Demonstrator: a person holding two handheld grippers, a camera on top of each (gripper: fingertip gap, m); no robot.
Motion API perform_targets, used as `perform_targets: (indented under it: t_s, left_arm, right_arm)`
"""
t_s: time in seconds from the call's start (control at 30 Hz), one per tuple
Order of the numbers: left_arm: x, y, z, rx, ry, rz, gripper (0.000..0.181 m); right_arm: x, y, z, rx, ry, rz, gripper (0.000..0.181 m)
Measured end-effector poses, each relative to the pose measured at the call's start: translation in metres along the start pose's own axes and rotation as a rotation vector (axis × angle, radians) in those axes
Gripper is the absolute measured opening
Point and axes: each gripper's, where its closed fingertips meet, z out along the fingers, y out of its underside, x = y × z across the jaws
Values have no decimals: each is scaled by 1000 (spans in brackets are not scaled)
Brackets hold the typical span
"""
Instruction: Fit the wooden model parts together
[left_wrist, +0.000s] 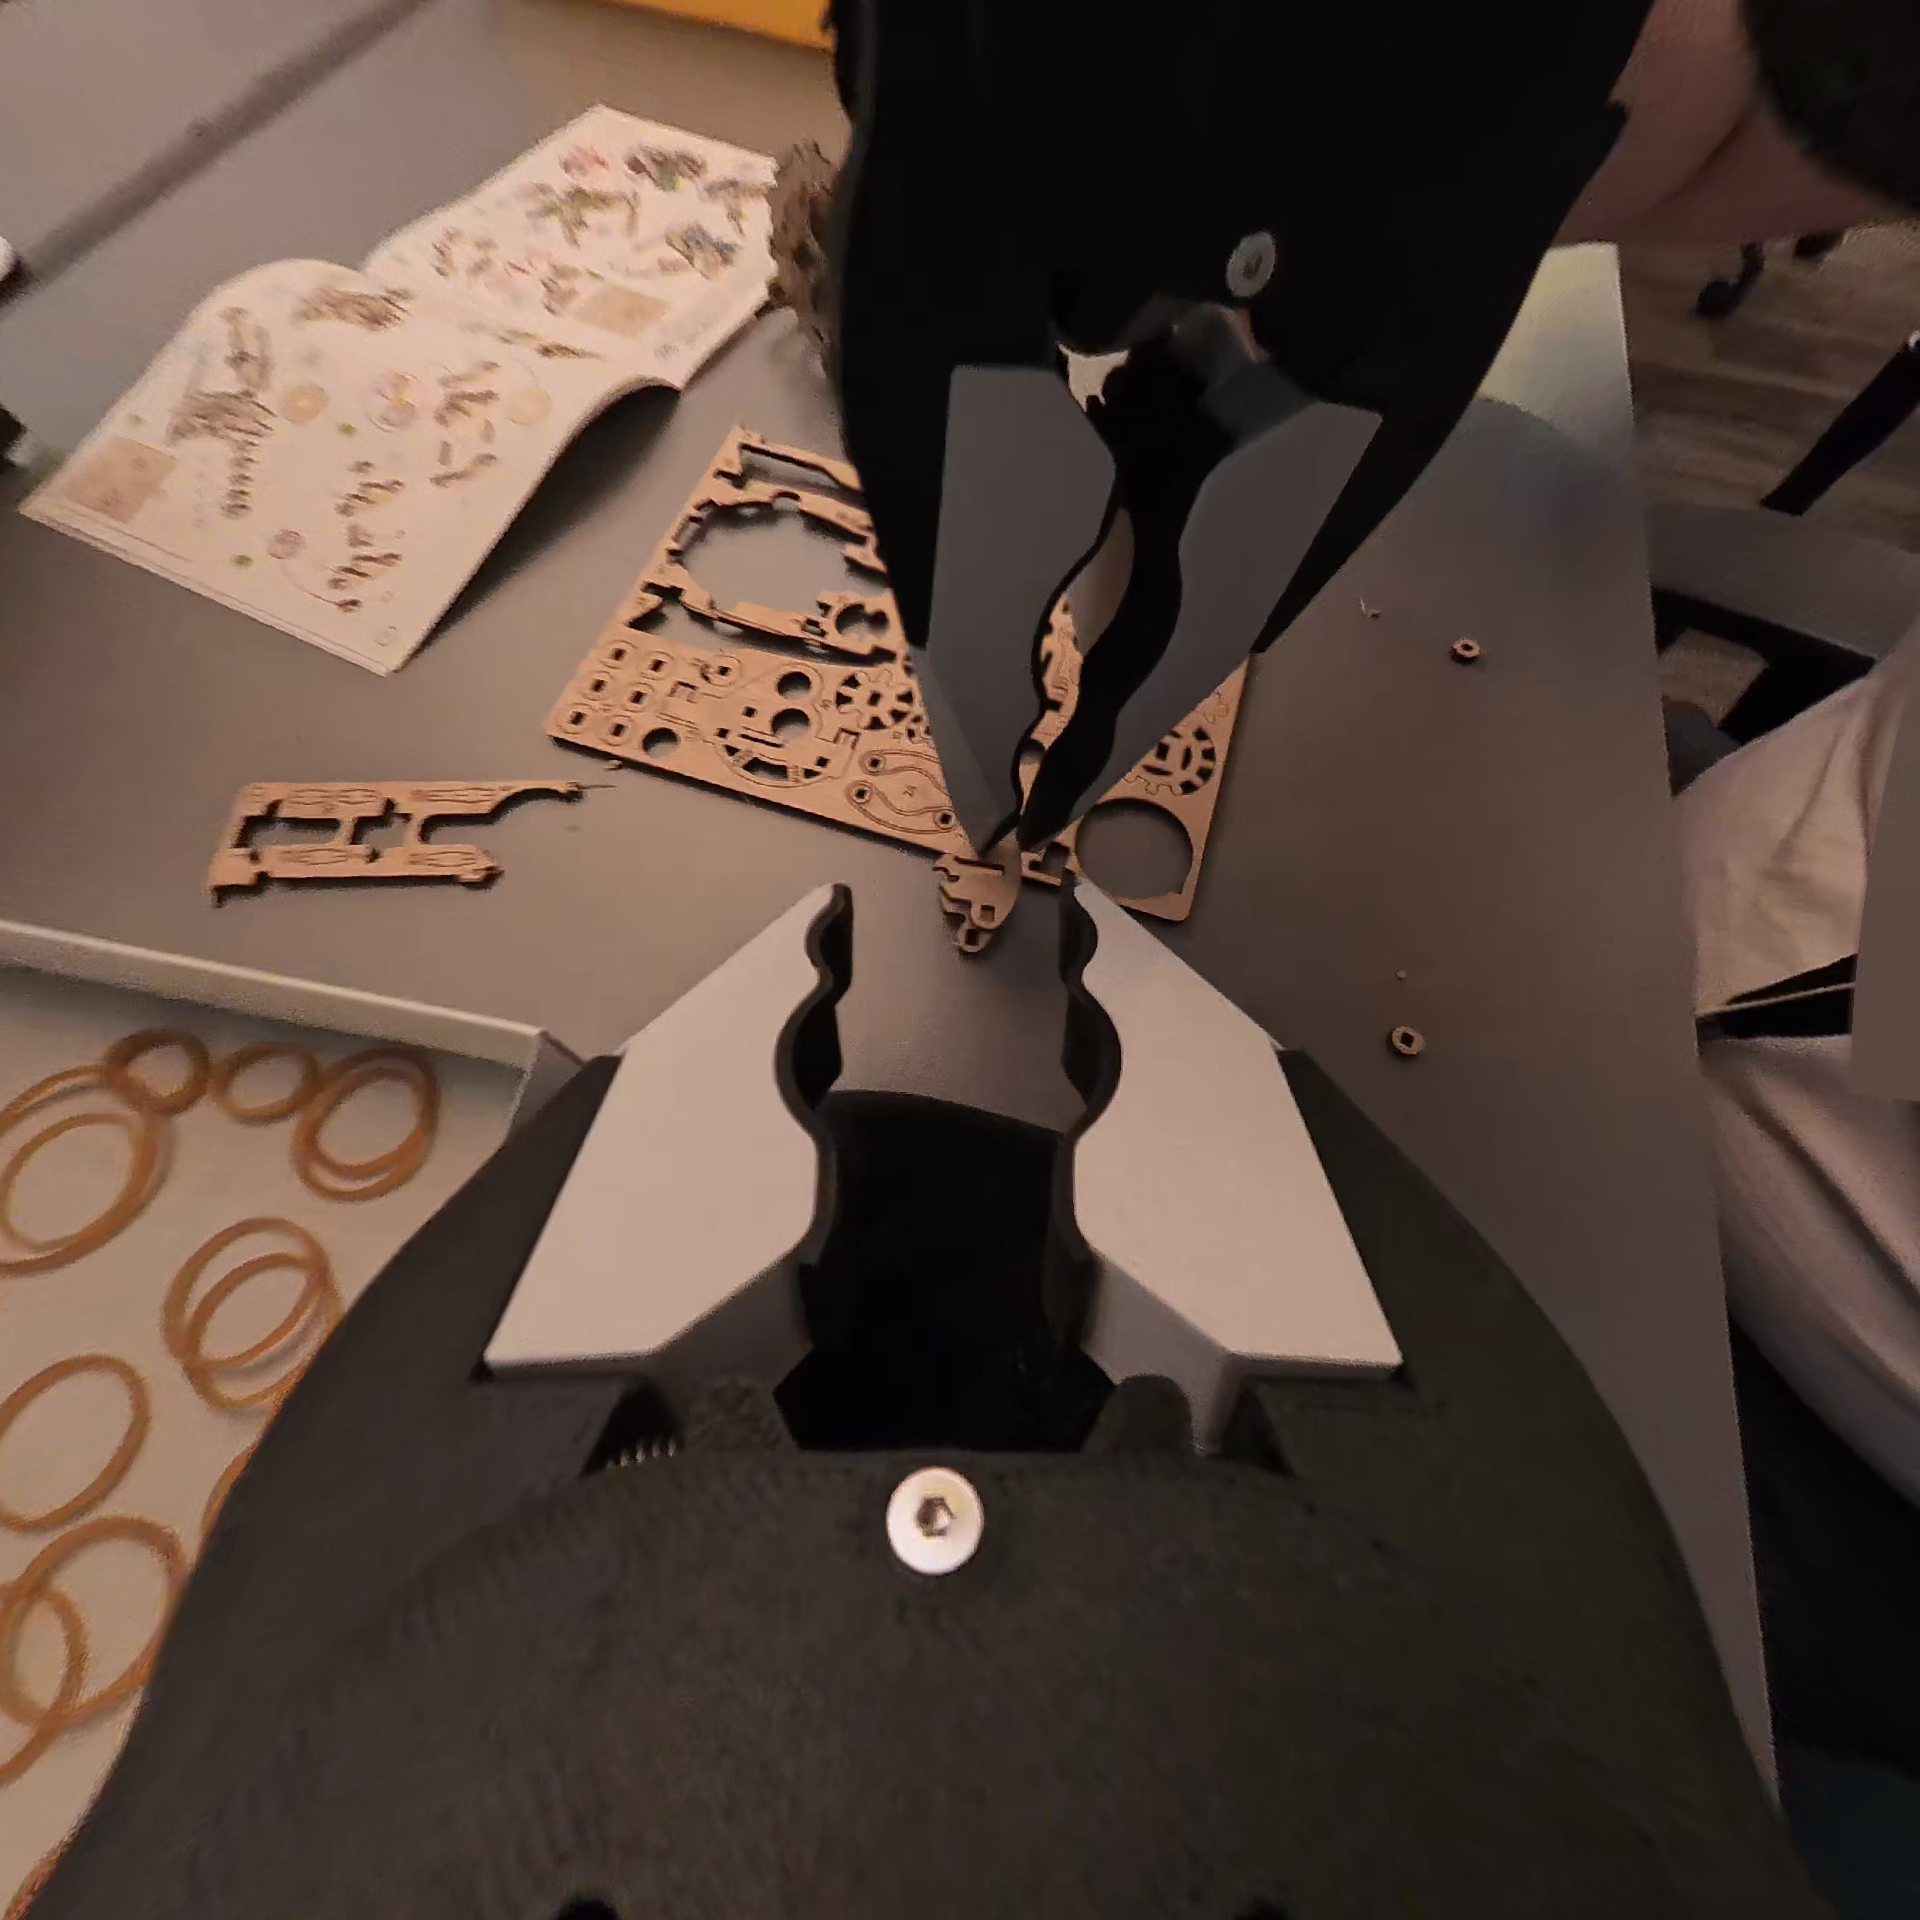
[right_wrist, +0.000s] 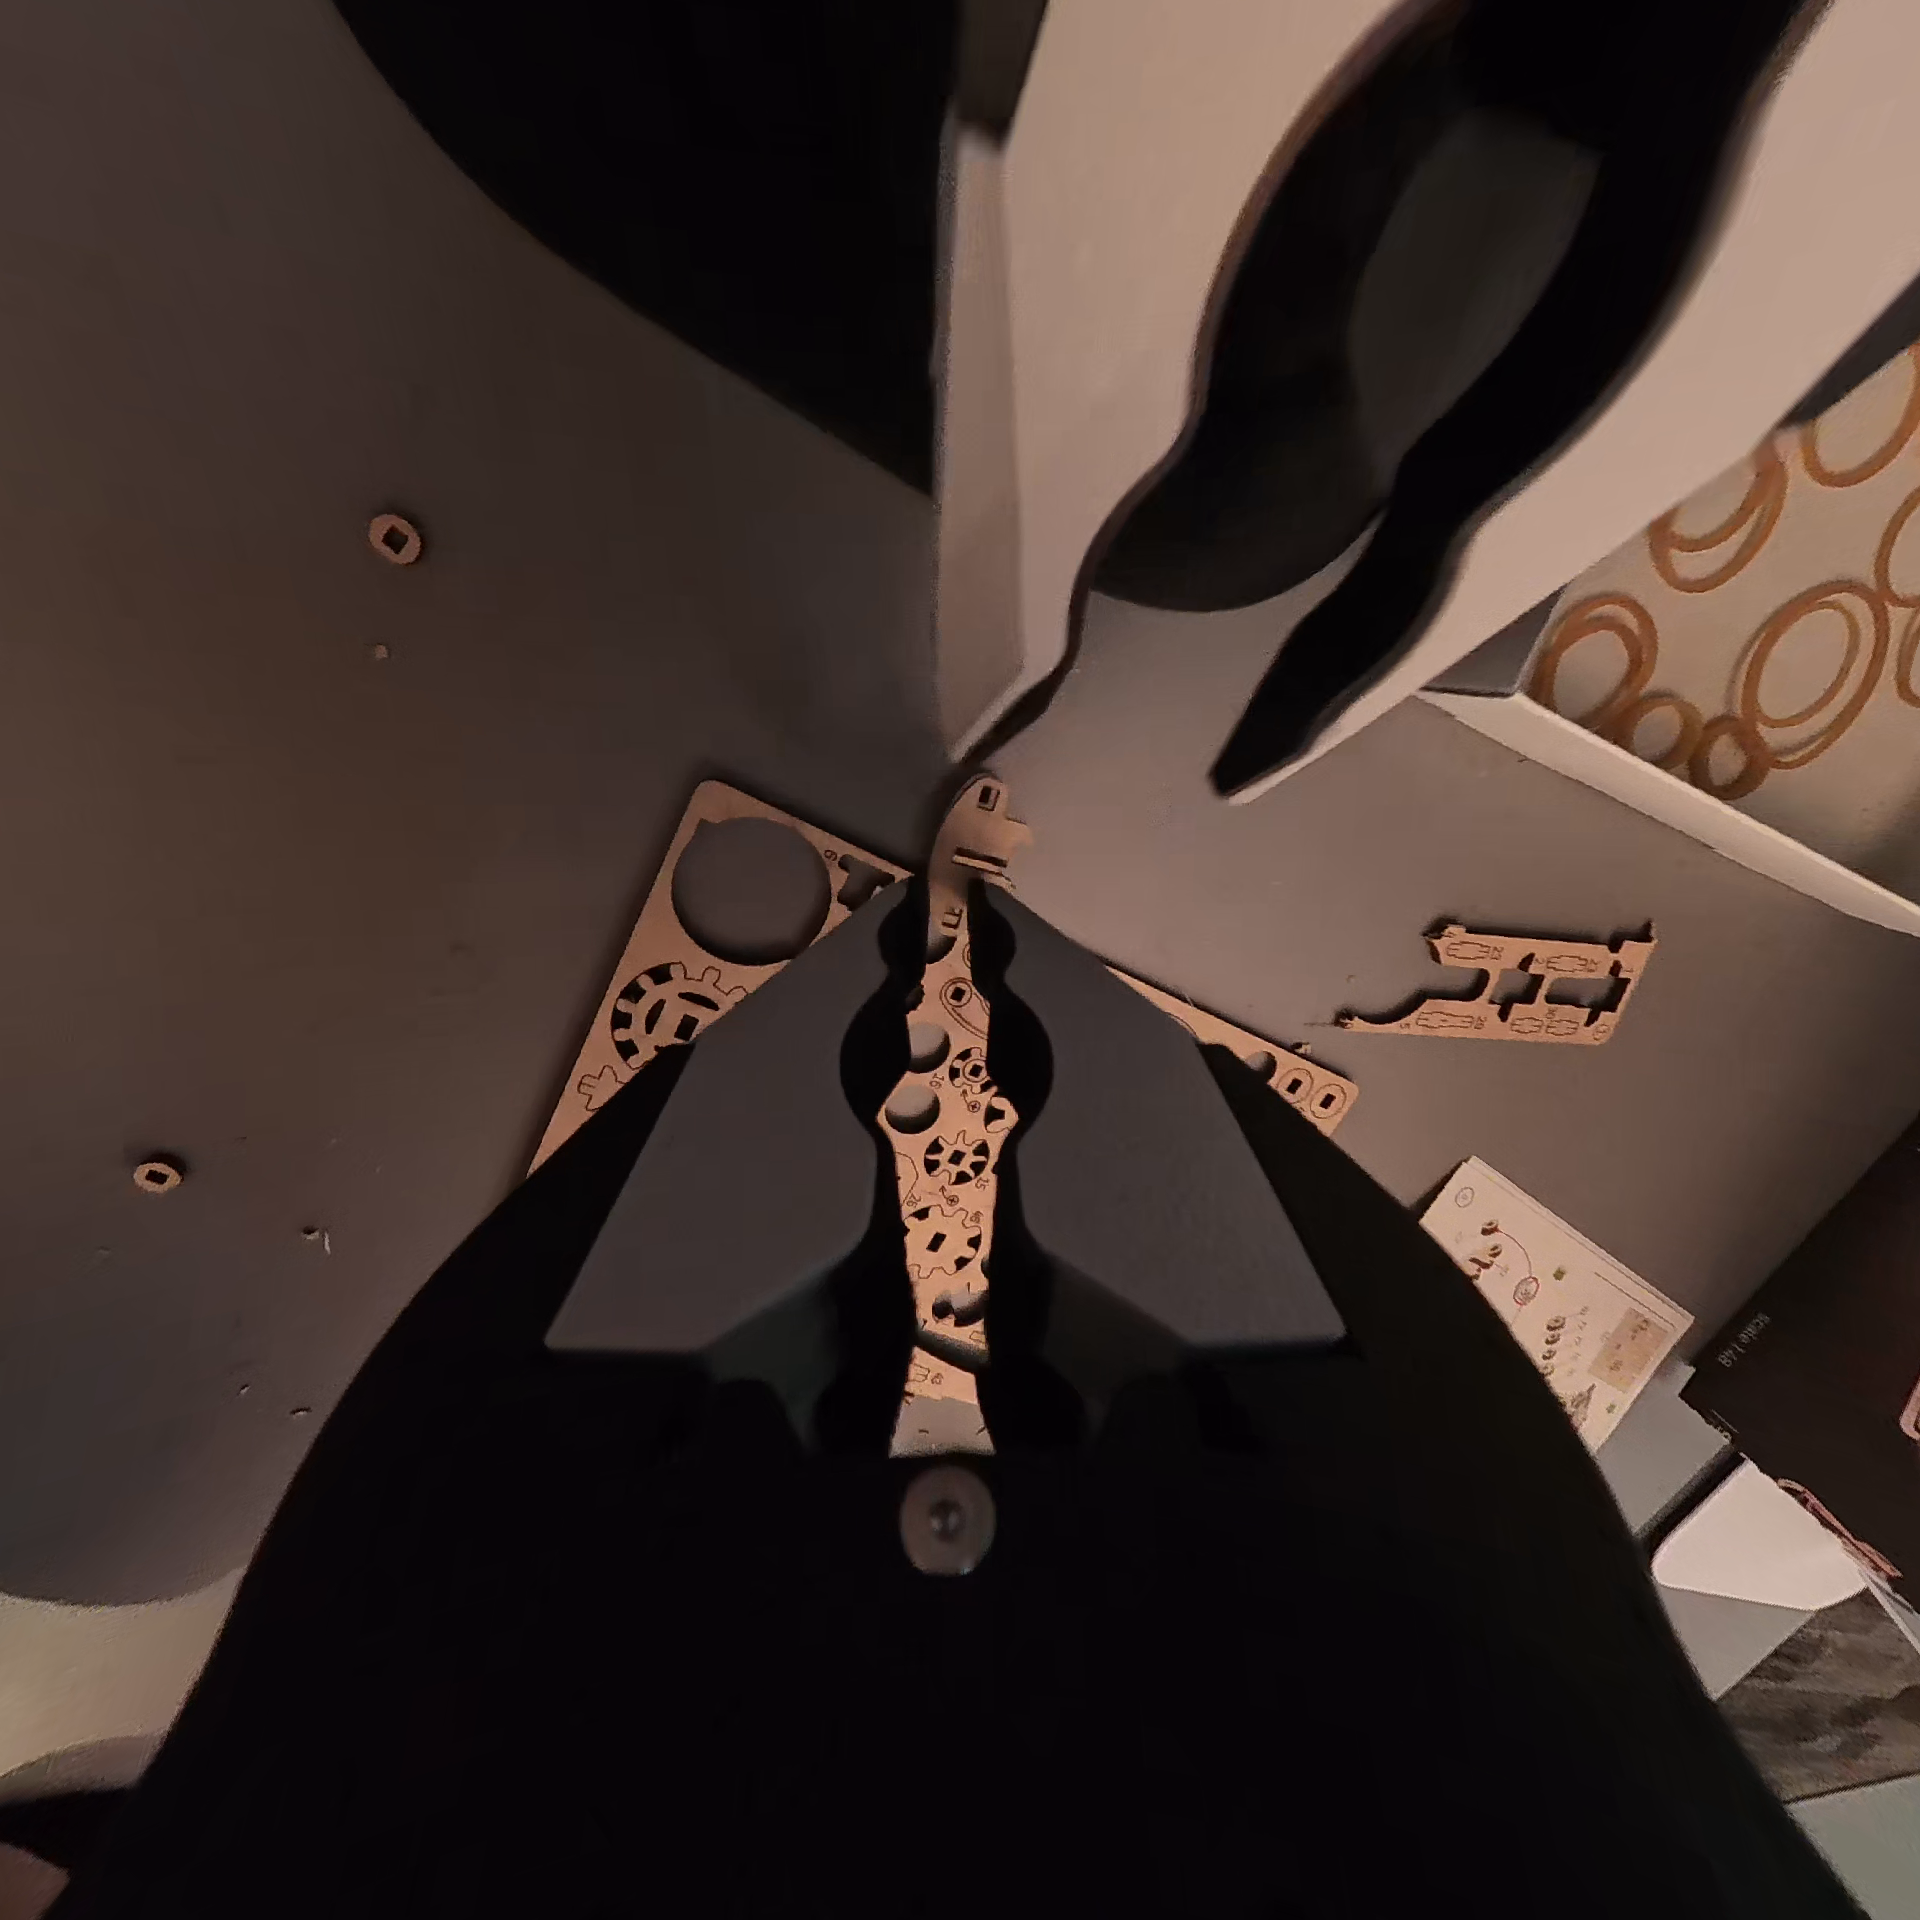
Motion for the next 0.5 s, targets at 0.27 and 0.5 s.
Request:
perform_targets:
  t_s: [0.27,0.5]
  left_arm:
    - [-14,-9,-37,154,-68,-35,41]
    - [-10,-8,-38,165,-44,-47,39]
  right_arm:
    - [1,1,2,-30,-9,4,6]
    - [1,1,5,-49,-26,24,6]
